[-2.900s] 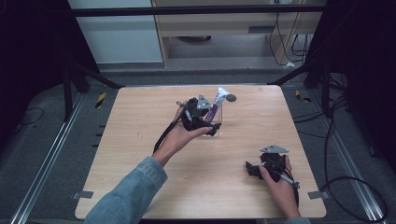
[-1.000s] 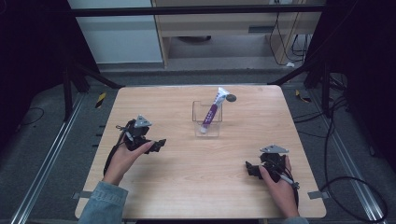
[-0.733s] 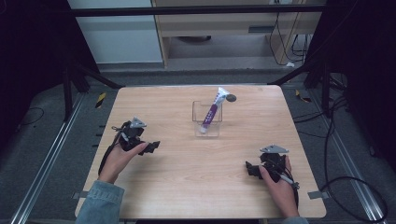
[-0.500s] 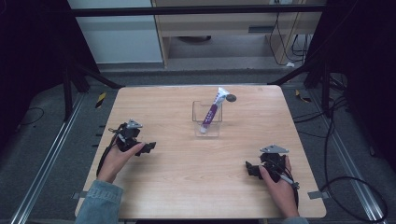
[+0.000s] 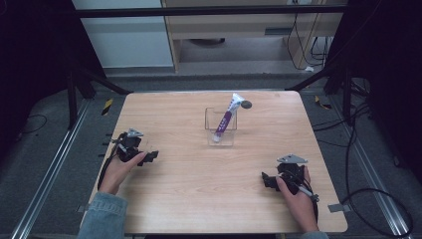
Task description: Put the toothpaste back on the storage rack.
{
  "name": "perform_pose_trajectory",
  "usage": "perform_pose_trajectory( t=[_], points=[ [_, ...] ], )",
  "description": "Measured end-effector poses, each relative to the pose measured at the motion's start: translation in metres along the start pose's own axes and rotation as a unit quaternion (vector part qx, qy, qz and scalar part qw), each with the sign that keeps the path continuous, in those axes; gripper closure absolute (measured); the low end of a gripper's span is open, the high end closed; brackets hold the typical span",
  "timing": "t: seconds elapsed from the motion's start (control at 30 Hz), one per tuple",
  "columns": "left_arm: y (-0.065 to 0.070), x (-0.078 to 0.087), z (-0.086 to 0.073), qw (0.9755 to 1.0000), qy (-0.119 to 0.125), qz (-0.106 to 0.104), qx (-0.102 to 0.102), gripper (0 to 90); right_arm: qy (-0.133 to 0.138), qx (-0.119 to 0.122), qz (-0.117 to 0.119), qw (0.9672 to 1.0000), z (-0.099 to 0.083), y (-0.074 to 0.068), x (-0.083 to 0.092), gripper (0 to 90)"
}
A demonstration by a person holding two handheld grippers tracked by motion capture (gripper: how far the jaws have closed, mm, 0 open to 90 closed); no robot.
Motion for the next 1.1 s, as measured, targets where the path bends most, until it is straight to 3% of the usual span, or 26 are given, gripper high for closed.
perform_pose_trajectory(
  t=[0.27,0.4,0.97,1.1],
  points=[
    [-0.006,-0.011,-0.006,0.9999,-0.01,0.005,0.003,6.6,0.0,0.0,0.0,1.0,0.0,0.0,0.0,0.3],
    [-0.006,-0.014,-0.006,1.0,-0.003,0.001,0.003,6.3,0.0,0.0,0.0,1.0,0.0,0.0,0.0,0.3],
    [-0.004,-0.028,-0.008,0.9999,-0.005,0.002,-0.013,4.8,0.0,0.0,0.0,1.0,0.0,0.0,0.0,0.3],
    [-0.006,-0.031,-0.007,0.9998,0.013,0.002,-0.018,1.7,0.0,0.0,0.0,1.0,0.0,0.0,0.0,0.3]
  ],
)
Point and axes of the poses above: each handheld gripper's, and its own axes: x roughly backward along the jaws, z roughly out of its top, y roughly to its right, the point moved 9 cm from there along -x, roughly forward along the jaws, and after that the axes turned 15 degrees about -y, right-handed, at the moved point
